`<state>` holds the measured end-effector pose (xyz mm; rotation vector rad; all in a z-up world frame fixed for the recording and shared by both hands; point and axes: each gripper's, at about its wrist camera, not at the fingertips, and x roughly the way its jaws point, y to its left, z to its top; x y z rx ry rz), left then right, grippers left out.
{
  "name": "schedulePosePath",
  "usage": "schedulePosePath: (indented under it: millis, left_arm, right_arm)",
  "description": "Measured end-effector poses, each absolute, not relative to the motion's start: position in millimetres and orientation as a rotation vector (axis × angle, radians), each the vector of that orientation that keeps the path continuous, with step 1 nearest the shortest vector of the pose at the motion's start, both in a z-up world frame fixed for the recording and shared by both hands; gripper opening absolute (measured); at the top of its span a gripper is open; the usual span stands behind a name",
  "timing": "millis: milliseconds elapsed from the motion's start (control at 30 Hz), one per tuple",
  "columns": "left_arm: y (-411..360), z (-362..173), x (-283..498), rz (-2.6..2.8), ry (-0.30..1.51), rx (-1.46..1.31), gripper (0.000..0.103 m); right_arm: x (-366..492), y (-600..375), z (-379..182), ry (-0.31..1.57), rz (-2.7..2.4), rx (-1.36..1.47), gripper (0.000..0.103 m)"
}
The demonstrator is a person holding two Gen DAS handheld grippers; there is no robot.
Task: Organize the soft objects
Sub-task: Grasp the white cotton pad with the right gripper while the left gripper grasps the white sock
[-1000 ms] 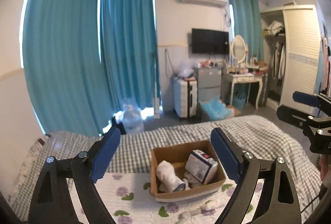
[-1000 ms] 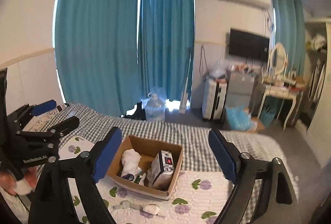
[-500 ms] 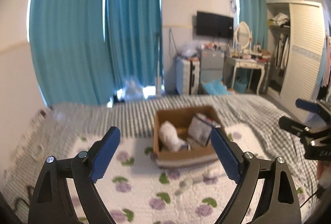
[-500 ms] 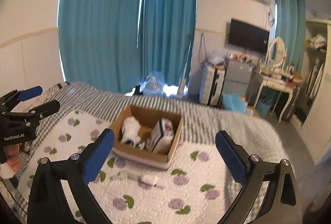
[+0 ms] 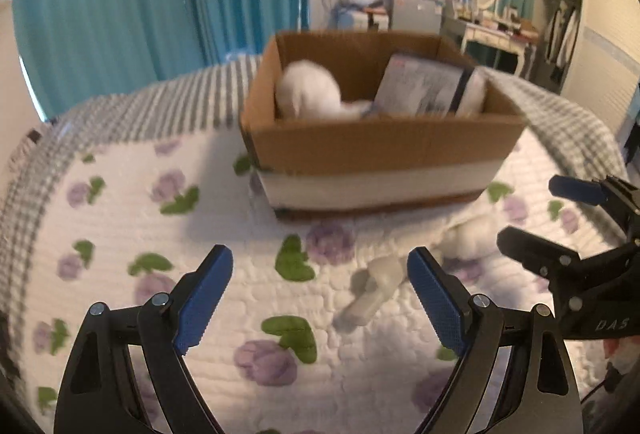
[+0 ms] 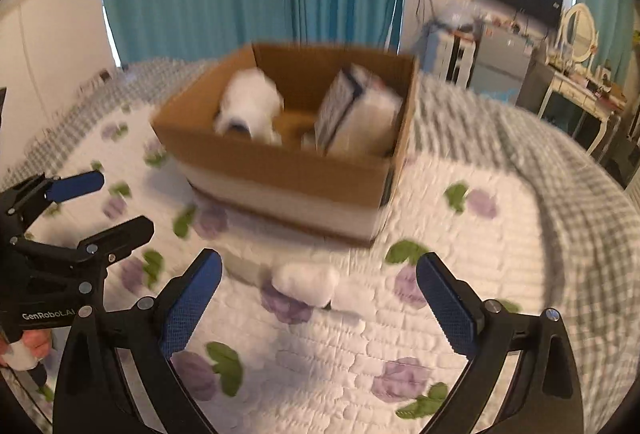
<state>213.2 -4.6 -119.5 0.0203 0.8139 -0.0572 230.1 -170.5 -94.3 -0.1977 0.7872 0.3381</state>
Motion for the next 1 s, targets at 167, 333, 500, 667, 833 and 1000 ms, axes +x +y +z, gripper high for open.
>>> schedulePosePath:
  millis: [167,333,500,667,833,1000]
  left_arm:
    - [-3,-142,229,-0.069,0.87,-0.005,0.09]
    - [-10,-145,222,-0.078,0.889,-0.001,0.09]
    - [-25,-150,208,-0.121,0.911,0.003,0.09]
    - [-43,-158,210,-0.145,0.939,-0.002,0.089]
    - [-51,-166,226,-0.147,0.939,0.022,0.087]
    - [-49,-175,234,-0.177,0.939,0.002,0.06]
  right_arm:
    - [255,-170,-131,0.894,0.332,-0.226,0.087]
    - [265,-172,-147,0.962,0.388,-0.164,0.048]
    - [249,-175,-138,0.915,0.384,-0.153,0.036]
    - [243,-190,-128,0.884,0.351,-0.096,0.036]
    - [245,-194,-130,0.901,0.347,-0.074,0.036]
    - [245,-194,-131,0.91,0.356,-0.063,0.036]
